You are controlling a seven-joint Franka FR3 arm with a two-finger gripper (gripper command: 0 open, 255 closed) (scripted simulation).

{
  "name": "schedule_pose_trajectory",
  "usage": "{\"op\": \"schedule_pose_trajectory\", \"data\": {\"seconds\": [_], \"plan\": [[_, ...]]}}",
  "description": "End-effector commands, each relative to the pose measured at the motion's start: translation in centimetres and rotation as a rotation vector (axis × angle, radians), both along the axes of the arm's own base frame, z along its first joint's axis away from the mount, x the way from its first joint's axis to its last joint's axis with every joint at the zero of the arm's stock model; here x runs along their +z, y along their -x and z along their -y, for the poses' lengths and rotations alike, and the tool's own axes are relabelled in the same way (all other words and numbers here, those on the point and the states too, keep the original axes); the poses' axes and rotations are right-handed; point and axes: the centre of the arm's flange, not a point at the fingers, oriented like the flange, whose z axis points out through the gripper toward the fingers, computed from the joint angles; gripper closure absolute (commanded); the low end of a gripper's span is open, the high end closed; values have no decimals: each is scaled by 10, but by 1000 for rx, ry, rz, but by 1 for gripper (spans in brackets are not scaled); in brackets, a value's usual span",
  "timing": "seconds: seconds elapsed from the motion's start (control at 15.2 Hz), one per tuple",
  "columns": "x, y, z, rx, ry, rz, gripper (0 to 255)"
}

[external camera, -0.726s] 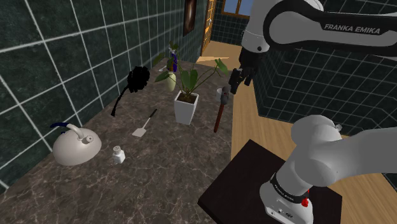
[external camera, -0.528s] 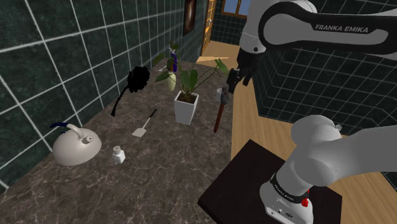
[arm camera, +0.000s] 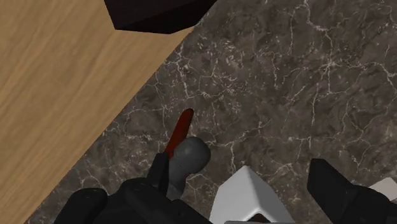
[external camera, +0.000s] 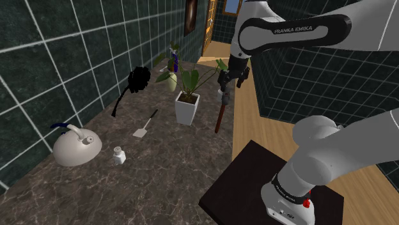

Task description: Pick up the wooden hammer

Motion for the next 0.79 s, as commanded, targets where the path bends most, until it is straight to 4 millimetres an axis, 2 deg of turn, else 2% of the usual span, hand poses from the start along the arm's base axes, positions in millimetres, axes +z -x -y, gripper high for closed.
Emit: {"op": "schedule_pose_trajectory", "data": {"seconds": [0.0,0.59,0.73], "plan": [[-14,-15,22,-59,-9,1,0],[-77,-68,115,-316,-54,-3,0],[-84,-69,117,-322,-56,-3,0]]}}
